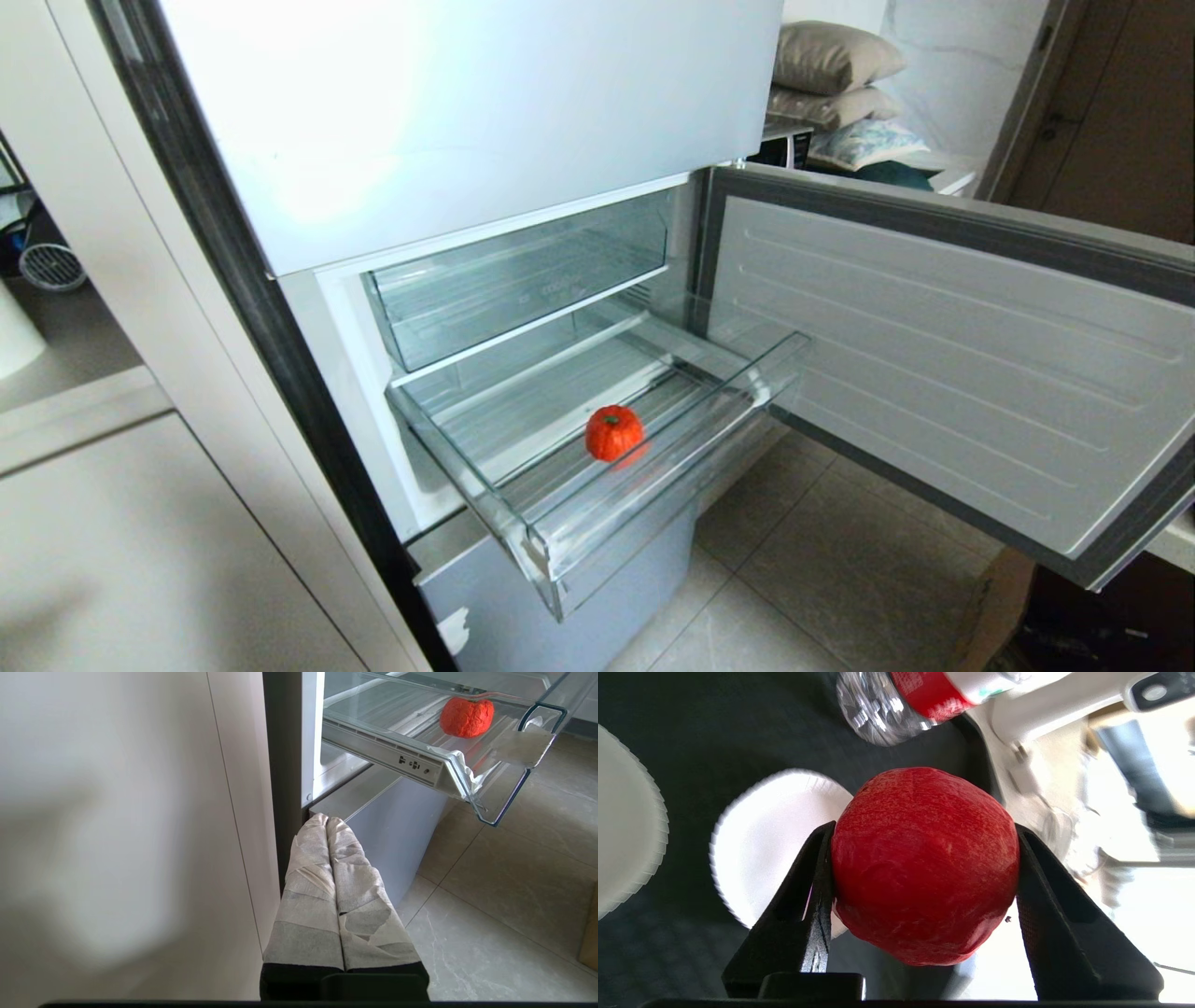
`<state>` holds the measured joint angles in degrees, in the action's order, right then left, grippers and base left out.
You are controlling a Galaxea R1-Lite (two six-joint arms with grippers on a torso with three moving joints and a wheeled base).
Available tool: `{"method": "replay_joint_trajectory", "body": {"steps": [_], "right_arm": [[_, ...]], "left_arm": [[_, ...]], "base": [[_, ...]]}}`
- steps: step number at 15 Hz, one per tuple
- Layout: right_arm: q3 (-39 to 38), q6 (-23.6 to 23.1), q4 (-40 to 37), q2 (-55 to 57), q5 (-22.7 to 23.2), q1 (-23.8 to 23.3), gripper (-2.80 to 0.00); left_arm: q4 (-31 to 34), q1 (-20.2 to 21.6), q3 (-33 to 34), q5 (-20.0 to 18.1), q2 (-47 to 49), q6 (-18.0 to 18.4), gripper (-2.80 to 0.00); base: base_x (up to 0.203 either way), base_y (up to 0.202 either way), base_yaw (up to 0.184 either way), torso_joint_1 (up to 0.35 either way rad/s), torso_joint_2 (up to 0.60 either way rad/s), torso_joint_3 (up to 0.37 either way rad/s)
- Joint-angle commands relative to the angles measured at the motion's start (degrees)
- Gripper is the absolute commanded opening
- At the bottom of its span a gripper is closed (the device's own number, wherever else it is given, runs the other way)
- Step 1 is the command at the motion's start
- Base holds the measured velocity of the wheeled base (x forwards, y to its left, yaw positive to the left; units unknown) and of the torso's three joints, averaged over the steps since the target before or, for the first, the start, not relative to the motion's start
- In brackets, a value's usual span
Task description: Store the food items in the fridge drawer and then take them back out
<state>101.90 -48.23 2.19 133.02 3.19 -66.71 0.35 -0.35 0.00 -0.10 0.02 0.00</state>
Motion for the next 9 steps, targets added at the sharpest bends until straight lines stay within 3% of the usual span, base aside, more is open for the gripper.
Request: {"method": "replay_joint_trajectory", "body": {"steps": [1, 9], "right_arm": [[0.24, -2.37, 0.12, 0.17, -4.13, 1.08, -2.80], [1.18, -8.11, -1.40, 3.21, -8.97, 5.01, -2.80]], "left_arm": [[0.00, 0.00, 0.00, 0.01, -0.02, 0.00, -2.80], [0.00, 0.00, 0.00, 0.01, -0.02, 0.00, -2.80]], "base": [[0.000, 0.000, 0.000, 0.000, 0.00, 0.000], [0.000, 0.000, 0.000, 0.000, 0.00, 0.000]]}}
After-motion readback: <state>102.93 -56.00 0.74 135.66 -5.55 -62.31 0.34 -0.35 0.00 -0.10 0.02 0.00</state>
